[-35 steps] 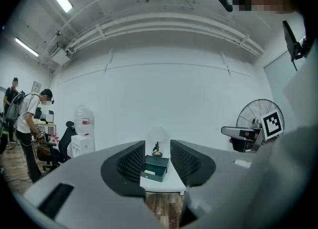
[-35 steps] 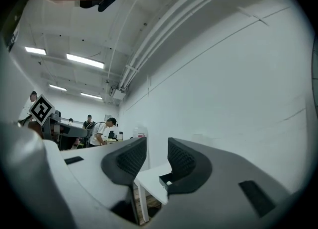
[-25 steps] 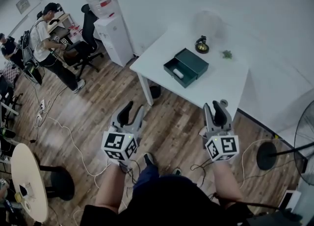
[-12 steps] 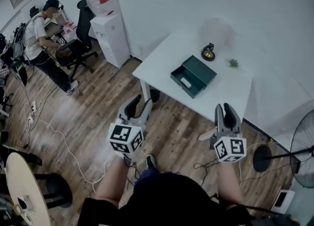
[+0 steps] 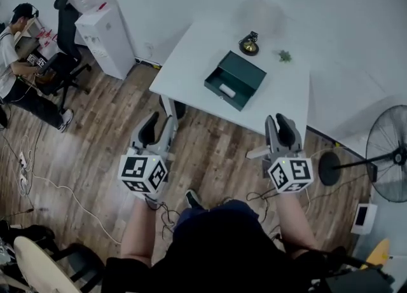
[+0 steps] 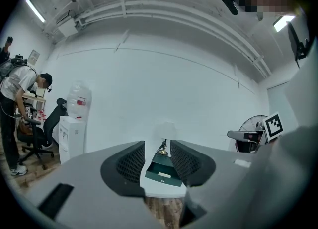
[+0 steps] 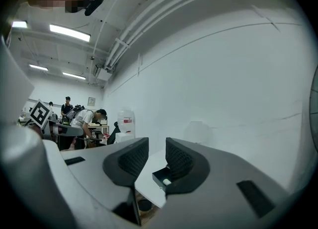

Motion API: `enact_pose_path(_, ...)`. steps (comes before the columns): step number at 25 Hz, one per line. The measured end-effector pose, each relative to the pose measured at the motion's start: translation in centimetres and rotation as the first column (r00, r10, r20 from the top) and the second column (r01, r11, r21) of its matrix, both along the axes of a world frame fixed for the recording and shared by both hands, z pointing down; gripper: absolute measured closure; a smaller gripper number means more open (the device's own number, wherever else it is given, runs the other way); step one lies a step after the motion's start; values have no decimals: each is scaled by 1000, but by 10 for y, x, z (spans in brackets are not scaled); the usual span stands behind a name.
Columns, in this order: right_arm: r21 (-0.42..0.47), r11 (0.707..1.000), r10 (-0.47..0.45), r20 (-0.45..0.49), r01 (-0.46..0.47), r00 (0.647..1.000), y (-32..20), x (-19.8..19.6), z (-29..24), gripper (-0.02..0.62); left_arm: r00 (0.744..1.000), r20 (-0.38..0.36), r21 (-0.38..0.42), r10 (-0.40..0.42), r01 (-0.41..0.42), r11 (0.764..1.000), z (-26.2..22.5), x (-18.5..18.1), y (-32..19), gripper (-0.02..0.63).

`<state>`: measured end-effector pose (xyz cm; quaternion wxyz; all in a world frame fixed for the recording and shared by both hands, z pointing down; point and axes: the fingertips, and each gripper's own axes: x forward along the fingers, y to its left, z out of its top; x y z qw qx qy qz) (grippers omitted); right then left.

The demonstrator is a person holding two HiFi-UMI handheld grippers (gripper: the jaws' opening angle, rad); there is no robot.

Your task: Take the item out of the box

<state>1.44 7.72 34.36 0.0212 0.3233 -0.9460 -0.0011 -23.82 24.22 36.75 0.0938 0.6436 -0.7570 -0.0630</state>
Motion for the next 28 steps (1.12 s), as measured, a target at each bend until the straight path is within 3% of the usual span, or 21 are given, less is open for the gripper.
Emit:
enact_pose_path(9, -36, 999, 27, -25, -28, 999, -32, -24, 18, 485, 997, -38, -21, 71, -71, 997, 22, -16, -42, 449)
enact_pose_path(13, -65, 998, 11, -4, -12, 1000, -59, -42, 31, 486, 996, -5, -53, 91, -91, 994, 22, -20, -66, 449)
enact_pose_path(17, -82, 996, -20, 40, 23, 999, -94, -67, 34, 486, 997, 41, -78, 60, -56, 995, 10, -42, -91, 449)
enact_pose_path(28, -121, 992, -34, 81, 44, 996, -231, -85, 50, 483, 993, 81, -154, 90, -77, 985, 8, -45, -230, 449)
